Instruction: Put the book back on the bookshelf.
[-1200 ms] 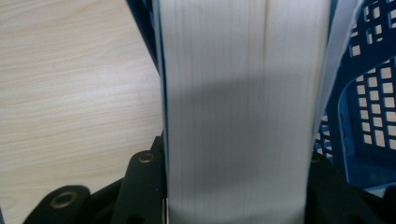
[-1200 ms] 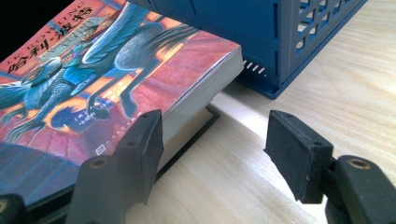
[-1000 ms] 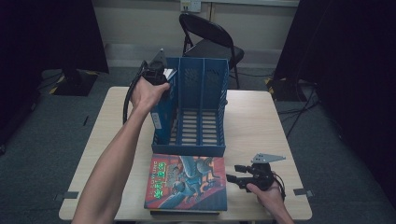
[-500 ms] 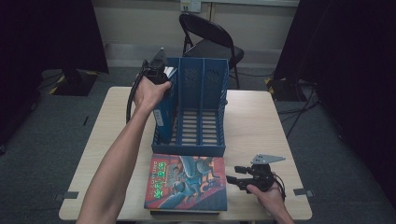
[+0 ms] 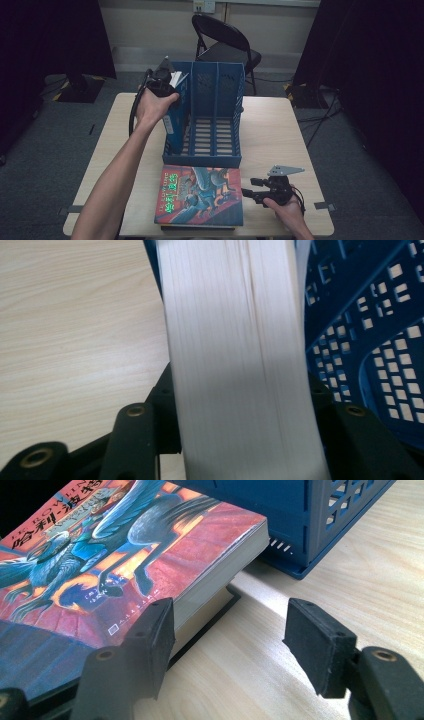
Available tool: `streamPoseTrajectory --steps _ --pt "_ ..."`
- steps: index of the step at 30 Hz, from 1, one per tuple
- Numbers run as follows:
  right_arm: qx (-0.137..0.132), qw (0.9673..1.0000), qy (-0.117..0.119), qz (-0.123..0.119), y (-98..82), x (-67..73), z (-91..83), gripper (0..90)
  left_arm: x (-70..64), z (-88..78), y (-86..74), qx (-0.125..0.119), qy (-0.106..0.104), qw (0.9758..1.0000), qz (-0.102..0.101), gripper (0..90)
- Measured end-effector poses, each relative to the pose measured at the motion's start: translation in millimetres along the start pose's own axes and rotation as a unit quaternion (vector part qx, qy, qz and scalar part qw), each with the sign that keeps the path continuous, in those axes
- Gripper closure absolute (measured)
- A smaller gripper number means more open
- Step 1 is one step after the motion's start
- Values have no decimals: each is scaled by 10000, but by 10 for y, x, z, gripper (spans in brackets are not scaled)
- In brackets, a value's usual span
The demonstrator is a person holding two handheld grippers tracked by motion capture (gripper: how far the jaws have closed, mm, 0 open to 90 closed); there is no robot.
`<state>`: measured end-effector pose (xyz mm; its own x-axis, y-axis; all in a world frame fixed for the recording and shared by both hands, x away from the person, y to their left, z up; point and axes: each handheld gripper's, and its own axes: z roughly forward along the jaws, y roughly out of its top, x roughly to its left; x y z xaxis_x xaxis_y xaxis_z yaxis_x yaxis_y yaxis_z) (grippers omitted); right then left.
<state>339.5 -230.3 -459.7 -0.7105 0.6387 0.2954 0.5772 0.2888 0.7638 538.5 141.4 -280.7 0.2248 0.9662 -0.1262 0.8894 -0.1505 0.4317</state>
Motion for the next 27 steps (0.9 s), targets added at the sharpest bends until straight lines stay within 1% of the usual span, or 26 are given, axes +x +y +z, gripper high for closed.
streamPoseTrajectory --steps 1,2,5,6,8,11,13,14,17,18,19,20,21,22,23,24,25,26,27 --pt "-2 10000 -6 8 0 -1 0 366 6 2 -29 -22 -83 10000 22 489" --pt "-11 10000 -13 17 1 -1 1 366 3 2 -46 -38 -95 9999 55 481" --pt "-11 10000 -19 6 3 -1 1 366 -28 -3 -104 -154 -12 9998 162 471" --pt "-8 10000 -22 13 3 0 1 366 -30 -2 -128 -225 -8 9995 206 467" --pt "-9 10000 -27 0 3 0 2 366 -28 2 -163 -332 -38 9992 211 452" --pt "-6 10000 -32 -1 4 1 2 367 -45 -1 -199 -436 42 9987 276 452" --pt "-11 10000 -34 -2 3 2 1 367 -53 0 -246 -609 51 9976 329 448" --pt "-13 10000 -29 2 3 1 2 367 -56 5 -261 -649 67 9972 356 443" --pt "-4 10000 -27 8 2 1 3 367 -56 16 -329 -839 121 9950 521 443" --pt "-12 10000 -32 -3 2 2 2 367 -55 19 -351 -895 124 9944 547 445" --pt "-11 10000 -31 -3 2 2 2 367 -64 27 -382 -948 211 9935 599 449" --pt "-11 10000 -30 -1 1 2 2 368 -75 38 -425 -971 267 9931 606 466" --pt "-2 10000 -30 3 1 2 4 366 -68 53 -456 -1055 198 9928 539 474" --pt "-1 10000 -31 9 2 -1 5 366 -65 71 -482 -1112 180 9922 543 469" --pt "-4 10000 -32 4 1 0 5 366 -59 93 -512 -1202 221 9899 724 466" --pt "-4 10000 -36 -1 2 2 4 367 -59 116 -537 -1265 265 9886 775 473" --pt "-6 10000 -39 1 2 3 4 367 -50 127 -549 -1258 220 9888 770 477" --pt "-6 10000 -44 -1 2 4 4 368 -26 139 -575 -1324 75 9889 673 468" --pt "-3 10000 -44 2 2 5 4 367 -7 141 -597 -1377 -3 9884 640 463"
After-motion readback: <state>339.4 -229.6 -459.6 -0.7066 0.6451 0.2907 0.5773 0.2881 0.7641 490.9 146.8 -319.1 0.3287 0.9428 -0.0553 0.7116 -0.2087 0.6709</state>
